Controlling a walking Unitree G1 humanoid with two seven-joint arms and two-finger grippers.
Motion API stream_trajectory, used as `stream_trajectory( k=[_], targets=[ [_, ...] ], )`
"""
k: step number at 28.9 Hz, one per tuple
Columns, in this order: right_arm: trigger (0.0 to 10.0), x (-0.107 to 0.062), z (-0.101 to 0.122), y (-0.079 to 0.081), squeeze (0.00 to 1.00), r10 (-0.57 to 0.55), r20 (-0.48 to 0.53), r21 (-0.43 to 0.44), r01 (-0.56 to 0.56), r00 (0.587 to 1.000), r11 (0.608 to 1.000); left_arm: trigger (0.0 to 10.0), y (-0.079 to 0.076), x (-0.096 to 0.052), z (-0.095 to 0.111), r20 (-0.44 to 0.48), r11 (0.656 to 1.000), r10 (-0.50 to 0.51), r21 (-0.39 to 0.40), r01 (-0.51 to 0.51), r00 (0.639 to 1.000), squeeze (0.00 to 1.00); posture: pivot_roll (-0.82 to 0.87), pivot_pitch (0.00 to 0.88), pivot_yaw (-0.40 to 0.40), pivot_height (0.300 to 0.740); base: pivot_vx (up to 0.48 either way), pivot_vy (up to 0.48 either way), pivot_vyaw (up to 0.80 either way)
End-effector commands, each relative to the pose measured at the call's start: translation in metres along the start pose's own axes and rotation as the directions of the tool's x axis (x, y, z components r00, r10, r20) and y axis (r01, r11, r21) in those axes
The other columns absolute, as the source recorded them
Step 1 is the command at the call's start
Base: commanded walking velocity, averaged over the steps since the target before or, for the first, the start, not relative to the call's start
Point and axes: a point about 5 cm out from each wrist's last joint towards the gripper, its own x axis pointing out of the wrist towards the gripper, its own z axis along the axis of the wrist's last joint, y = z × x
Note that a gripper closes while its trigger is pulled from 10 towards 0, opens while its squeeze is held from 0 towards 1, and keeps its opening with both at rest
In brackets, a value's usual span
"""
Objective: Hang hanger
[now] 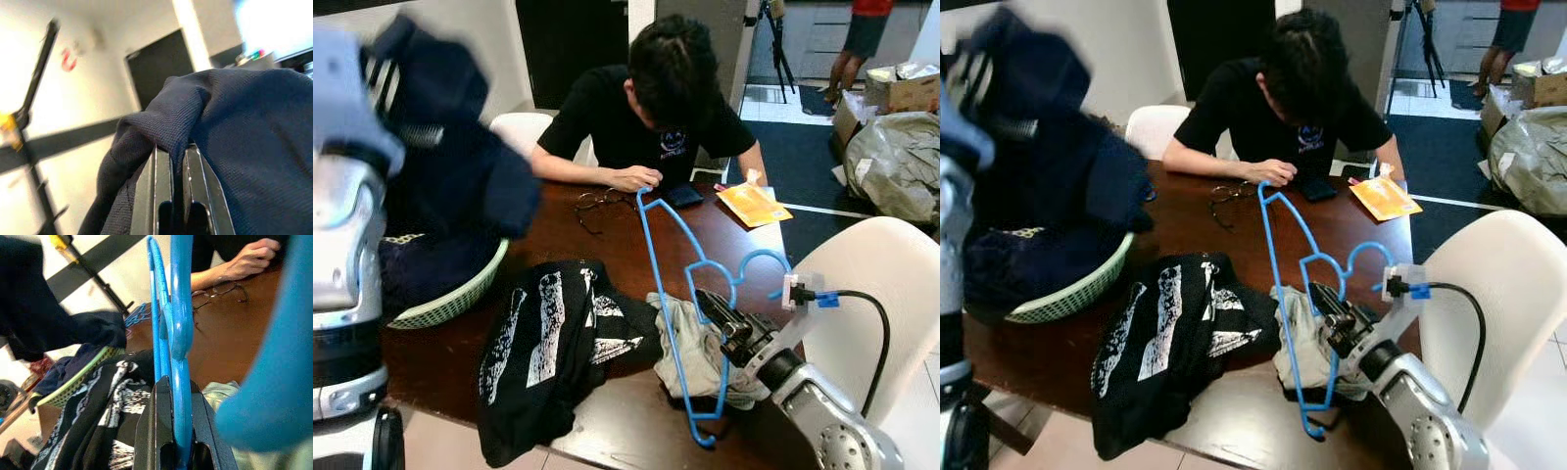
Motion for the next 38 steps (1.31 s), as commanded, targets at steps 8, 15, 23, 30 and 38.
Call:
stream_trajectory(
  k=[8, 15, 23, 30, 38],
  targets=[
    [10.0, 0.000, -0.004, -0.003, 0.00, -0.019, -0.009, 0.014, 0.019, 1.000, 1.000, 10.0, -0.021, 0.010, 0.023, 0.071, 0.987, -0.087, -0.131, 0.096, 0.994, 0.00, -0.01, 0.000, 0.056, 0.740, 0.000, 0.000, 0.00],
    [10.0, 0.000, -0.005, -0.004, 0.00, -0.018, -0.012, 0.016, 0.018, 1.000, 1.000, 10.0, -0.083, -0.011, 0.007, -0.006, 0.837, -0.402, -0.409, 0.365, 0.916, 0.00, -0.01, 0.000, 0.053, 0.740, 0.000, 0.000, 0.00],
    [10.0, 0.000, -0.006, -0.004, 0.00, -0.018, -0.018, 0.016, 0.018, 1.000, 1.000, 10.0, -0.130, -0.046, -0.010, -0.067, 0.710, -0.628, -0.456, 0.536, 0.775, 0.00, -0.01, 0.000, 0.056, 0.740, 0.000, 0.000, 0.00],
    [10.0, 0.000, -0.009, -0.004, 0.00, -0.016, -0.025, 0.018, 0.017, 1.000, 1.000, 10.0, -0.189, -0.103, -0.017, -0.092, 0.423, -0.891, -0.522, 0.740, 0.445, 0.00, -0.01, 0.000, 0.058, 0.740, 0.000, 0.000, 0.00],
    [10.0, 0.000, -0.010, -0.004, 0.00, -0.014, -0.031, 0.020, 0.015, 0.999, 1.000, 10.0, -0.211, -0.140, -0.027, -0.139, 0.259, -0.966, -0.521, 0.813, 0.219, 0.00, -0.02, 0.000, 0.060, 0.740, 0.000, 0.000, 0.00]
  ],
)
